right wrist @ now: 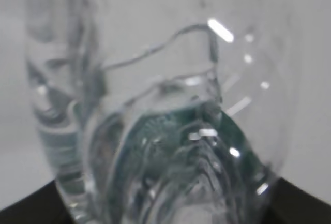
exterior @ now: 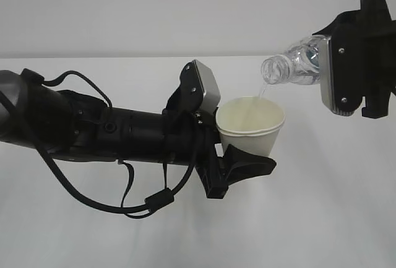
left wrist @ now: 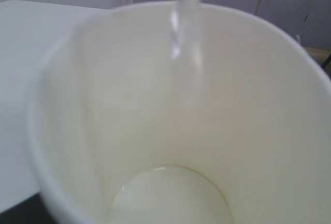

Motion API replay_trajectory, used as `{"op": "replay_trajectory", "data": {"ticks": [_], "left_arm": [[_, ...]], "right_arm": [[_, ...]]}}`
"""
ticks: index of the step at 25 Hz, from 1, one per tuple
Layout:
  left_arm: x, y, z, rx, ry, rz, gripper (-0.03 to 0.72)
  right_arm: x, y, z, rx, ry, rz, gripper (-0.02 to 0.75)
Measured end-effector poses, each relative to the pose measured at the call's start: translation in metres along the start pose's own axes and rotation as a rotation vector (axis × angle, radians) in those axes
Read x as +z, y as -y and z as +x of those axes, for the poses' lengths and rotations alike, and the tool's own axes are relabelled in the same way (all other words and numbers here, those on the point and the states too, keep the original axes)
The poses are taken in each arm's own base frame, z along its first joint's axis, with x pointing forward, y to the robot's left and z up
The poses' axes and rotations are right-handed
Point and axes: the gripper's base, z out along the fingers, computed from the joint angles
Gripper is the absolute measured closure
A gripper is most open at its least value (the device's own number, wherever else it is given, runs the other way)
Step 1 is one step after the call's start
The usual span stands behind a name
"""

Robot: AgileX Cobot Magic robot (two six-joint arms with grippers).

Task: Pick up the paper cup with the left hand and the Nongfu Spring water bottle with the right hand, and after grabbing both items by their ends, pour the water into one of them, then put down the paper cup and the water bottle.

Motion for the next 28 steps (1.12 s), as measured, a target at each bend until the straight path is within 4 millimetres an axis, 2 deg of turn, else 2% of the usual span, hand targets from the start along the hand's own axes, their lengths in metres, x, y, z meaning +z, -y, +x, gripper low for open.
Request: {"op": "replay_trajectory", "data": {"ticks": [23, 28], "left_arm": [[0.0, -0.0008, -0.0007, -0.01, 0.008, -0.009, 0.239], [0.0, -0.0008, -0.0007, -0.01, 0.008, -0.009, 0.239]], "right_arm": [[0.0, 0.0, 0.0002, -0.041, -0.002, 0.0, 0.292], [-0.0004, 0.0055, 0.0006, -0.044, -0.003, 0.016, 0.292]]}}
